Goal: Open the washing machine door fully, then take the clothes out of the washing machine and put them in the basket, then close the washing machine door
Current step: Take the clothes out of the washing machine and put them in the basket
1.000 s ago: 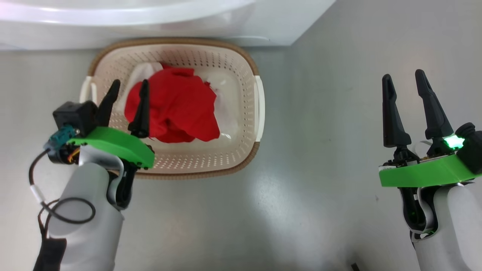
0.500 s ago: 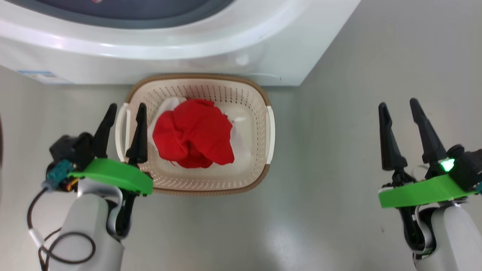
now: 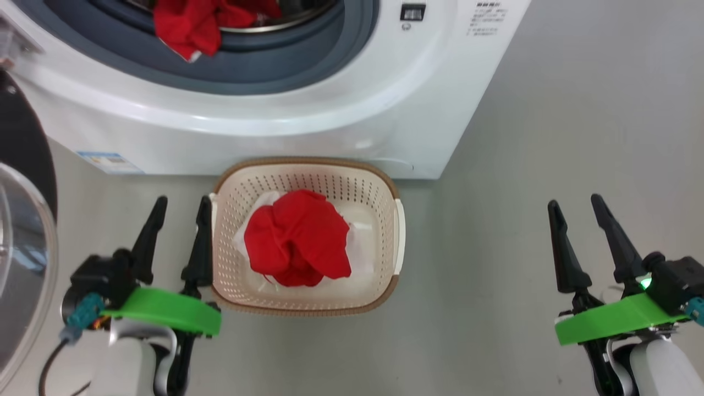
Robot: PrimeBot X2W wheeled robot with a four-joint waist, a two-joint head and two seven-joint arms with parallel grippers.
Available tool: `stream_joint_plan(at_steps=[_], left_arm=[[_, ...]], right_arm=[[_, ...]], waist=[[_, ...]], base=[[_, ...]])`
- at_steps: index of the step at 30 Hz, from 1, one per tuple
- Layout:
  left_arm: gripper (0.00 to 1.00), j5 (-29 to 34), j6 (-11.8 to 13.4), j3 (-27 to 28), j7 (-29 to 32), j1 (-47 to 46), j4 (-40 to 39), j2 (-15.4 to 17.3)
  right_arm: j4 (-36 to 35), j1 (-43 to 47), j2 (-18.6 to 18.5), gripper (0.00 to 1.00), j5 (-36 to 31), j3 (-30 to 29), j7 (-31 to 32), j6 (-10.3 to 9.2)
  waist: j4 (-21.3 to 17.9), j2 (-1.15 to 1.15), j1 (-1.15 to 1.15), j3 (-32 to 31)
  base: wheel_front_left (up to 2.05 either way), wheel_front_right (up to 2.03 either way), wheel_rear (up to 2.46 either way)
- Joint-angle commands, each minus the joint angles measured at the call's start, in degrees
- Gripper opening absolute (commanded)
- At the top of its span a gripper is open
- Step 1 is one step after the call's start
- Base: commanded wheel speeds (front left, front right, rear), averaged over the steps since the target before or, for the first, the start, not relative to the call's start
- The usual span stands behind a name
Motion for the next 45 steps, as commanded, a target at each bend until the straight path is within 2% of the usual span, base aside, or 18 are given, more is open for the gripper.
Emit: stream_joint_plan(at_steps=[1, 17, 35, 45], left_arm=[[1.00, 0.9, -0.3, 2.2, -0.3, 1.8, -2.1, 1.1], [1.00, 2.7, -0.3, 5.2, -0.3, 13.2, -10.1, 0.5], [1.00, 3.3, -0.3, 9.2, -0.3, 23.7, -19.8, -0.6], [1.00, 2.9, -0.3, 9.6, -0.3, 24.3, -21.2, -0.9]], right_arm=[[-1.1, 1.1, -0.6, 1.00, 0.4, 1.4, -0.4, 0.37], [-1.6, 7.7, -0.9, 1.00, 1.1, 1.5, -0.4, 0.37], [-3.6, 12.9, -0.6, 1.00, 1.2, -1.3, -0.4, 0.37], [-4.0, 13.0, -0.2, 1.00, 1.2, -2.1, -0.4, 0.37]], waist=[[0.3, 0.00, 0.00, -2.5], [0.3, 0.00, 0.00, -8.9], [0.0, 0.00, 0.00, -10.9], [0.0, 0.00, 0.00, -10.3]], base=[[0.00, 0.00, 0.00], [0.00, 0.00, 0.00], [0.00, 0.00, 0.00], [0.00, 0.00, 0.00]])
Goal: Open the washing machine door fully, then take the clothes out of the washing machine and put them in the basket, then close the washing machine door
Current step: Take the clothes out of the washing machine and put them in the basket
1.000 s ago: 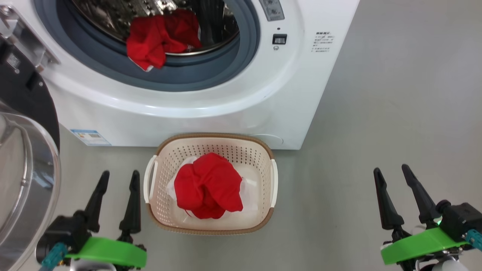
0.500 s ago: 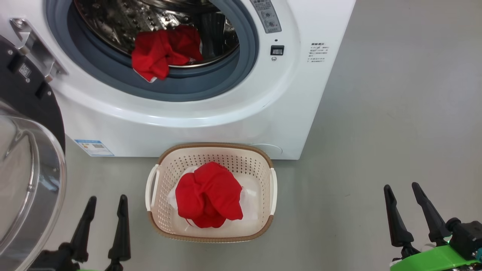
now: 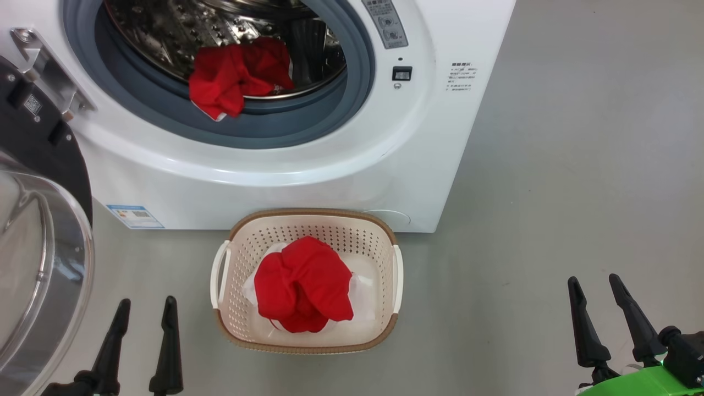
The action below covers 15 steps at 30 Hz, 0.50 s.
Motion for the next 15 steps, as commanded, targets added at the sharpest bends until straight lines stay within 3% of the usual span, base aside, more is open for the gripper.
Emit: stream_joint_plan(at_steps=[1, 8, 15], left_arm=[[1.00, 0.1, -0.3, 1.8, -0.3, -0.5, -1.7, 0.3], [1.00, 1.1, -0.3, 0.3, -0.3, -3.8, -0.2, 0.3], [1.00, 3.0, -0.3, -3.4, -0.3, -14.7, 4.9, 1.6]], right_arm=[[-1.6, -0.7, -0.5, 1.00, 0.2, 1.0, -0.4, 0.37], [-1.7, -1.9, -0.2, 1.00, 0.1, 0.8, -0.4, 0.37], [-2.4, -4.2, 0.3, 1.00, -0.3, 0.9, -0.4, 0.37]], waist=[[0.1, 0.00, 0.00, 0.3], [0.3, 0.00, 0.00, 1.9], [0.6, 0.00, 0.00, 6.0]], base=[[0.00, 0.00, 0.00], [0.00, 0.00, 0.00], [0.00, 0.00, 0.00]])
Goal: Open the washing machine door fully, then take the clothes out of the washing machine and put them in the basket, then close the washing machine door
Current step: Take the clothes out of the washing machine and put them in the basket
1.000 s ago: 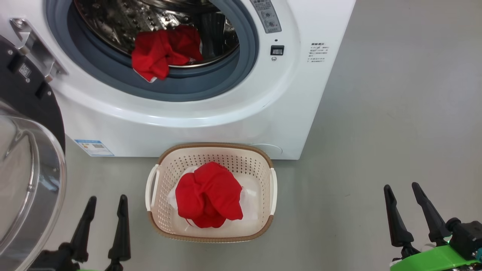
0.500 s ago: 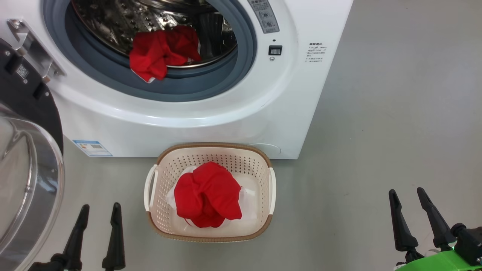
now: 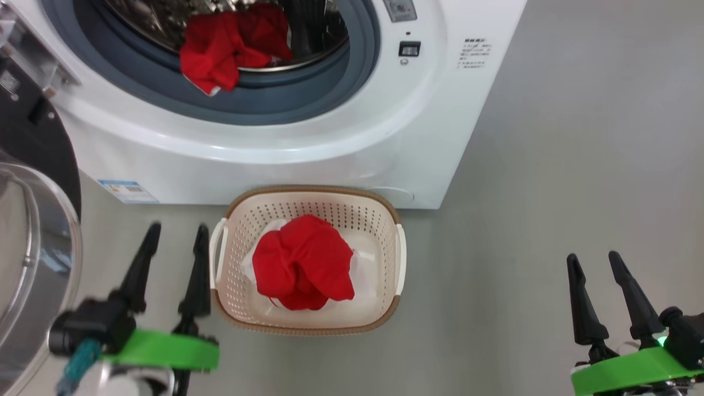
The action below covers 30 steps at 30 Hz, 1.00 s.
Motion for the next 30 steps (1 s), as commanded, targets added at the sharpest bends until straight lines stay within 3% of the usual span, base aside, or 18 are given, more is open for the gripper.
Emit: stream_joint_plan(at_steps=[1, 7, 17, 30], left_arm=[[1.00, 0.9, -0.3, 0.9, -0.3, -4.9, 0.7, 1.7], [1.00, 3.2, -0.3, -0.4, -0.3, -17.0, 8.7, 3.3], [1.00, 8.7, 2.1, -3.7, 2.2, -42.1, 31.8, 5.9], [1.00, 12.9, 5.1, -7.3, 5.5, -61.1, 51.0, 8.8]], right_arm=[[-1.7, -2.1, -0.5, 1.00, -0.4, 1.4, -0.4, 0.37], [-2.1, -4.9, -0.2, 1.00, -0.6, 2.2, -0.4, 0.37], [-2.2, -10.7, 0.6, 1.00, -0.8, 3.7, -0.4, 0.37], [-2.4, -14.2, 0.9, 1.00, -0.3, 4.9, -0.4, 0.37]], waist=[[0.1, 0.00, 0.00, 2.8], [-0.2, 0.00, 0.00, 7.3], [-1.9, 0.00, 0.00, 14.3], [-4.1, 0.00, 0.00, 18.9]], base=[[0.00, 0.00, 0.00], [0.00, 0.00, 0.00], [0.00, 0.00, 0.00], [0.00, 0.00, 0.00]])
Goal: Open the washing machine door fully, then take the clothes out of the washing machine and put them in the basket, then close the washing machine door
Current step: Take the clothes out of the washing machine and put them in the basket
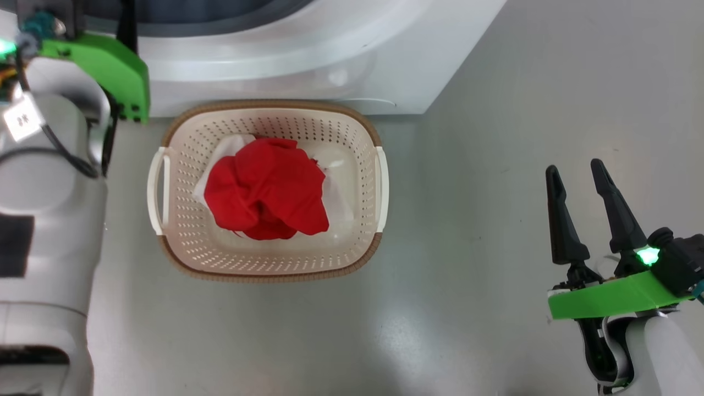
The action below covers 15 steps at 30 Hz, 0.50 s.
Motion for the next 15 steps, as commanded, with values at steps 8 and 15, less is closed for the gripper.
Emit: stream_joint_plan(at_steps=[8, 15], left_arm=[[1.00, 1.2, 2.2, -0.3, -0.6, -7.6, 6.0, 4.8], [1.00, 1.0, 2.9, -0.9, -1.7, -11.8, 9.5, 6.0]], right_arm=[[-1.6, -1.8, 0.1, 1.00, 1.8, 3.0, -0.4, 0.37], [-1.9, -3.0, 0.1, 1.00, 3.0, 3.8, -0.4, 0.37]], waist=[[-2.8, 0.00, 0.00, 3.9], [-4.3, 0.00, 0.00, 6.4]], base=[[0.00, 0.00, 0.00], [0.00, 0.00, 0.00]])
